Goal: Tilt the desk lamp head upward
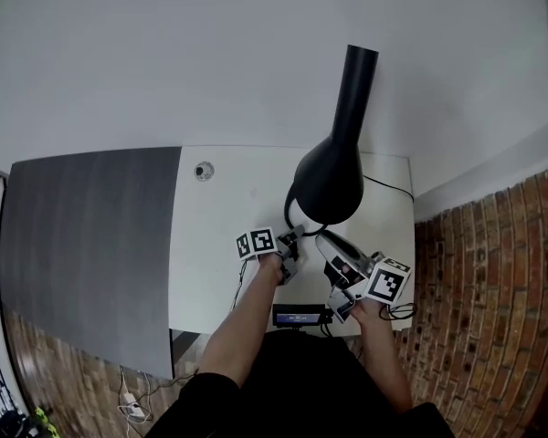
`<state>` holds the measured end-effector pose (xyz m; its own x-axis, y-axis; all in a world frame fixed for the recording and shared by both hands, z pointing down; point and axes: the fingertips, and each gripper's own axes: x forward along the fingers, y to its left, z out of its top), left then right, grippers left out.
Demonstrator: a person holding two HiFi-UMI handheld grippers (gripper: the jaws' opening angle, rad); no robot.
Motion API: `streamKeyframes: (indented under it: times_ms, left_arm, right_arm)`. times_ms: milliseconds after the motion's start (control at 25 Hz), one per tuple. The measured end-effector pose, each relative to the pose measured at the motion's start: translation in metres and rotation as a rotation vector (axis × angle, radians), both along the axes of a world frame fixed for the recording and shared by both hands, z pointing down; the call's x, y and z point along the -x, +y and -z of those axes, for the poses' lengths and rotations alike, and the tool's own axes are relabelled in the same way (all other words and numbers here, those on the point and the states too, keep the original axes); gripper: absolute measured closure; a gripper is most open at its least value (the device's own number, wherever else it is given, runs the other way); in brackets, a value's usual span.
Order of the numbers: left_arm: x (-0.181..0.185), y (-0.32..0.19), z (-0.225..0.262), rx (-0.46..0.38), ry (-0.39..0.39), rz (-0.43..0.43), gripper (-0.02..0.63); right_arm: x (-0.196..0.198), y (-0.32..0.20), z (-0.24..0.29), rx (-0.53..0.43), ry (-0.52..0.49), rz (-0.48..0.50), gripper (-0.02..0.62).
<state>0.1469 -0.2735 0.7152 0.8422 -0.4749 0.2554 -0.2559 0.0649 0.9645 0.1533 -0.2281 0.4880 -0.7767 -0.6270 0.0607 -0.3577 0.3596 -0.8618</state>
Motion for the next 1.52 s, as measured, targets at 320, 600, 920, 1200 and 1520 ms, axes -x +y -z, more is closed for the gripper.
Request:
streamKeyframes:
  times_ms: [320,600,920,1200,1520]
  left_arm:
    - [-0.001,0.002,-0.001,-0.001,-0.003,0.001,0.597]
    - [0.0,0.001,-0.002,-0.001,-0.009,0.001,0.597]
    - [0.002,0.0,-0.002,-0.003,-0.016,0.004,0.597]
    - [0.001,-0.002,0.0,-0.007,-0.015,0.004,0.597]
    - [0.0,-0.002,0.0,-0.007,-0.016,0.004,0.597]
  right_arm:
    - [0.005,-0.024,0.025,-0.101,-0.069,-0.029,0.502]
    - [0.004,-0.027,0.03,-0.108,-0.133,-0.025,0.502]
    - [0.005,-0.02,0.038,-0.118,-0.183,-0.003,0.502]
    - [0.006,-0.011,0.053,-0.138,-0.206,0.019,0.502]
    - [0.007,0.003,0.068,-0.166,-0.218,0.04,0.502]
